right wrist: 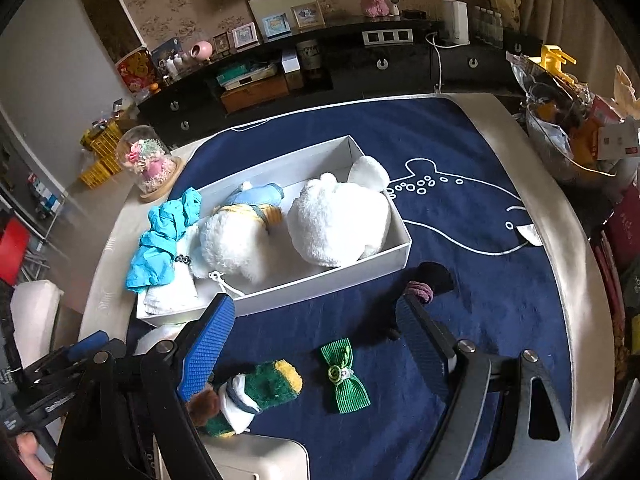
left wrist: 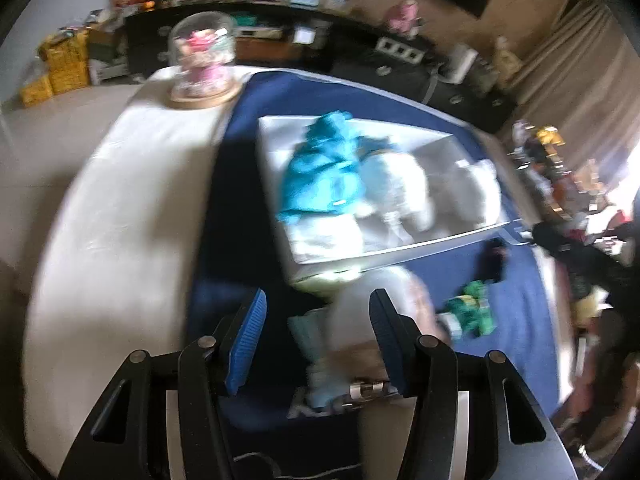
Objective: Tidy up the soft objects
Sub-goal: 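Grasp the brown-and-white plush from the blanket with the left gripper, then lift the brown-and-white plush with the left gripper while the right gripper grasps the black pink-banded item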
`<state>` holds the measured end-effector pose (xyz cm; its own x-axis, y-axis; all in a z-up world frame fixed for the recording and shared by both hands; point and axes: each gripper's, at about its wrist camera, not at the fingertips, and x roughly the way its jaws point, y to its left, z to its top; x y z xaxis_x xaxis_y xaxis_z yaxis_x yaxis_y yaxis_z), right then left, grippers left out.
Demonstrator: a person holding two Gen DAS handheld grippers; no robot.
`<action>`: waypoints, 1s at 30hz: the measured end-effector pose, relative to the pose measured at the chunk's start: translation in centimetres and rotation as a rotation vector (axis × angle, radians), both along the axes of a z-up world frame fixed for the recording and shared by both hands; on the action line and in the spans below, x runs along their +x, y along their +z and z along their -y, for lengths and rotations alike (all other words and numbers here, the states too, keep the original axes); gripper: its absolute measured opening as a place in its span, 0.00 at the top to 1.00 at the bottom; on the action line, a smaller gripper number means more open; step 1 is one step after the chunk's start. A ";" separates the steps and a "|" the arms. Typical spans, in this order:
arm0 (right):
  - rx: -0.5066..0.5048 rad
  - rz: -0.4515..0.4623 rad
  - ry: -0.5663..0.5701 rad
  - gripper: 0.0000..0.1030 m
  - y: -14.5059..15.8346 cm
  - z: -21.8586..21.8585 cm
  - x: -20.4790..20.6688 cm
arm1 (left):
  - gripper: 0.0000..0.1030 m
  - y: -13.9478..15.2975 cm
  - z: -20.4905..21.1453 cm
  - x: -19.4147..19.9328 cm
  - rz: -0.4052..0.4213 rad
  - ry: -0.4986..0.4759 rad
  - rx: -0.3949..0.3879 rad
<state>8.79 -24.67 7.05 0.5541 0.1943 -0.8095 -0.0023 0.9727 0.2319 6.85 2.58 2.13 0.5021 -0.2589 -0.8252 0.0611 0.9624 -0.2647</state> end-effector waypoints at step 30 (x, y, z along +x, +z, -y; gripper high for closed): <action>0.064 -0.045 -0.025 0.00 -0.4 1.3 0.0 | 0.30 -5.3 9.9 3.0 -0.111 -0.126 0.265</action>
<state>8.77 -26.01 6.64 0.5224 0.2324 -0.8204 0.0343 0.9556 0.2926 9.84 -7.29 -3.22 0.3824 -0.0819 -0.9204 0.1688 0.9855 -0.0176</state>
